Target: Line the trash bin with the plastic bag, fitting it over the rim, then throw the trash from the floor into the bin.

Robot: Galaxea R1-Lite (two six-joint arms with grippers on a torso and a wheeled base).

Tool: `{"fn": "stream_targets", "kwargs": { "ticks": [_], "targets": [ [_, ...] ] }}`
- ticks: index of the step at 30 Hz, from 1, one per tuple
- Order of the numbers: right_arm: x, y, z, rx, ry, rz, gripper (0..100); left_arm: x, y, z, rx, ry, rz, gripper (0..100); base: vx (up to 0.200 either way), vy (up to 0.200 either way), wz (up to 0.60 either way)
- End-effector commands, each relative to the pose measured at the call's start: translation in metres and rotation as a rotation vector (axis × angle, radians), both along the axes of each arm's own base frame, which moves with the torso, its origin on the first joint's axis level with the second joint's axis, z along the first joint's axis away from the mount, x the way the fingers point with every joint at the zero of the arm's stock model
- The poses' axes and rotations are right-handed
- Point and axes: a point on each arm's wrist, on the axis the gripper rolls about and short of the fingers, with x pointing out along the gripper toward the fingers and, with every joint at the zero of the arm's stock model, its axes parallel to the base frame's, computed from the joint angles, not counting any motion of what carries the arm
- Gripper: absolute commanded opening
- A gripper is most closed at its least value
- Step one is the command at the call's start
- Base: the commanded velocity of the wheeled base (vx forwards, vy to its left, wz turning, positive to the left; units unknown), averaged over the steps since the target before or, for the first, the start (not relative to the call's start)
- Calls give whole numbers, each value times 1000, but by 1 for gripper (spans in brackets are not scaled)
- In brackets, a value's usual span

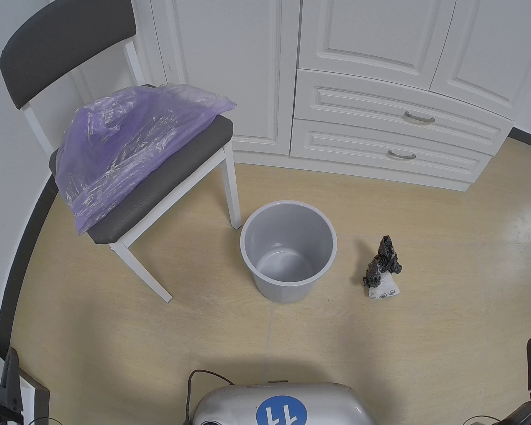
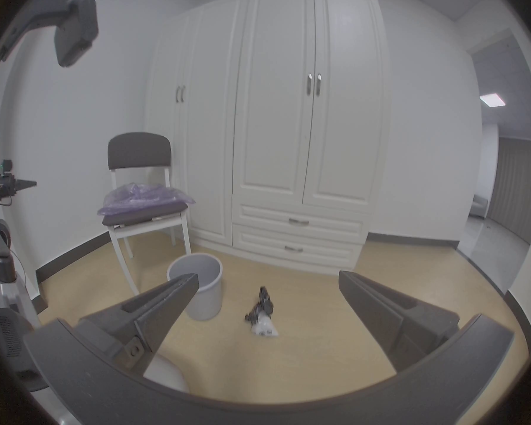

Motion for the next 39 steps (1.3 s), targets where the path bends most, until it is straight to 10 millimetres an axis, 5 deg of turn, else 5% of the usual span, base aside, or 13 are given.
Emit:
{"fn": "stream_targets", "kwargs": {
  "ticks": [1,10,18,28,39],
  "targets": [
    [7,0,15,-6,40,14,100,-1,0,15,15,32,-18,100,0,0,0],
    [42,1,82,-5,127,25,100,27,0,58,17,167,-30,100,0,0,0],
    [105,4,116,72,238,63,100,99,-2,89,51,417,-25,100,0,0,0],
    [152,28,122,202,225,-26,100,169,-1,100,182,567,97,100,0,0,0],
    [163,37,96,164,338,42,100,219,-15,83,361,709,126,100,0,0,0]
  ]
}}
